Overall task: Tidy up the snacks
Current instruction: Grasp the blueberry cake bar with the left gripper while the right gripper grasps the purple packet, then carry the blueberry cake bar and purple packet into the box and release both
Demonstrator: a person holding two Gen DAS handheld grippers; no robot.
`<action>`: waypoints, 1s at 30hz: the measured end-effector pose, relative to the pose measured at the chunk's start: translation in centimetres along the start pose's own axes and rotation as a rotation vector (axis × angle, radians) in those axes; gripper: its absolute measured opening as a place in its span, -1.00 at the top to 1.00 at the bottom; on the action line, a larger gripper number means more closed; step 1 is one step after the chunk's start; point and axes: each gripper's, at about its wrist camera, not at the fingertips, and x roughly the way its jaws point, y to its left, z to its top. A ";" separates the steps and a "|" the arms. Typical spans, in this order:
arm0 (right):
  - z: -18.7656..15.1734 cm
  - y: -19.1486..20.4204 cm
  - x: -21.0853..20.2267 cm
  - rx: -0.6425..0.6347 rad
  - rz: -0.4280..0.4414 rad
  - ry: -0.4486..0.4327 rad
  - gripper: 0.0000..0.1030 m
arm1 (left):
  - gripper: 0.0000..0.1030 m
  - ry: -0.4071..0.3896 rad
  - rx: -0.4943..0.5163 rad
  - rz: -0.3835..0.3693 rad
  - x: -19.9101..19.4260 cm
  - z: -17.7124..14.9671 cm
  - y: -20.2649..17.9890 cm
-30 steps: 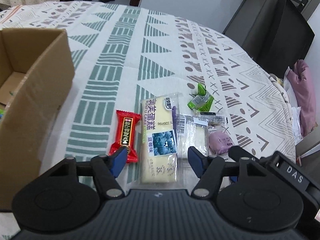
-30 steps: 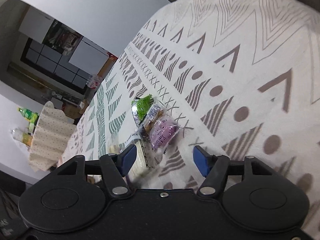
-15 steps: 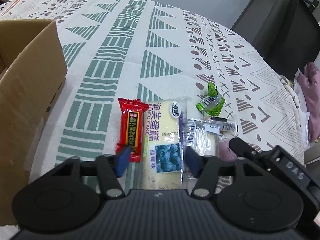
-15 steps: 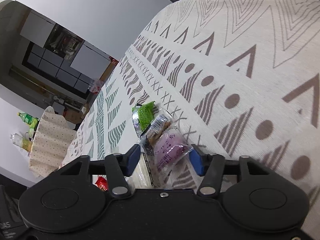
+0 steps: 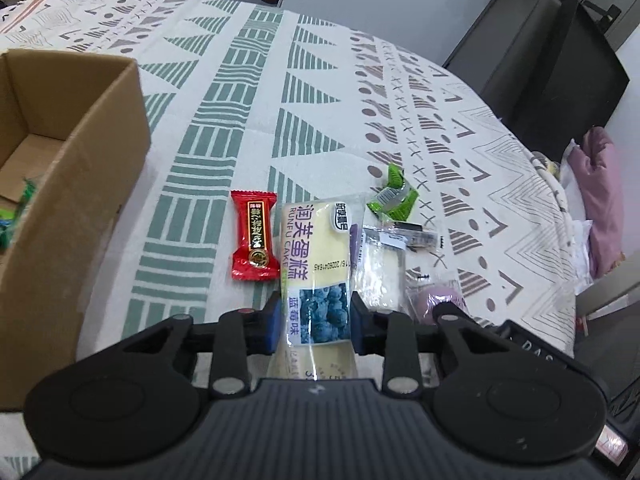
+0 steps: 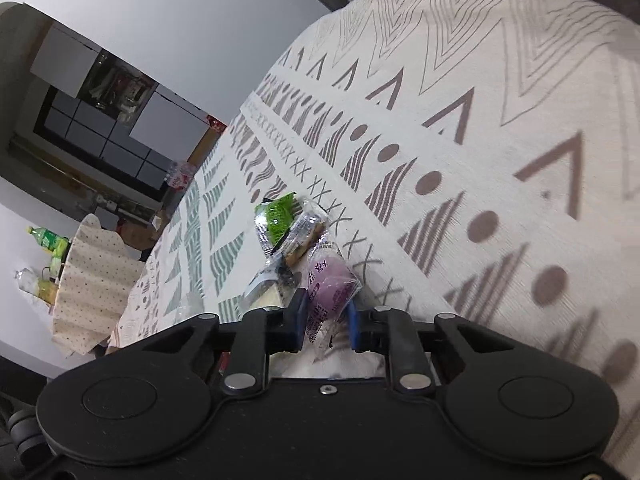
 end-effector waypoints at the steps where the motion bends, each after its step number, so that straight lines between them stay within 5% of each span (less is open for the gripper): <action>1: -0.2 0.1 -0.4 0.000 0.002 0.001 0.61 | 0.39 -0.004 0.000 -0.002 -0.5 -0.1 0.0; 30: -4.9 8.5 -9.9 -0.135 0.123 -0.072 0.62 | 0.39 -0.145 -0.047 -0.038 -12.9 -1.8 4.4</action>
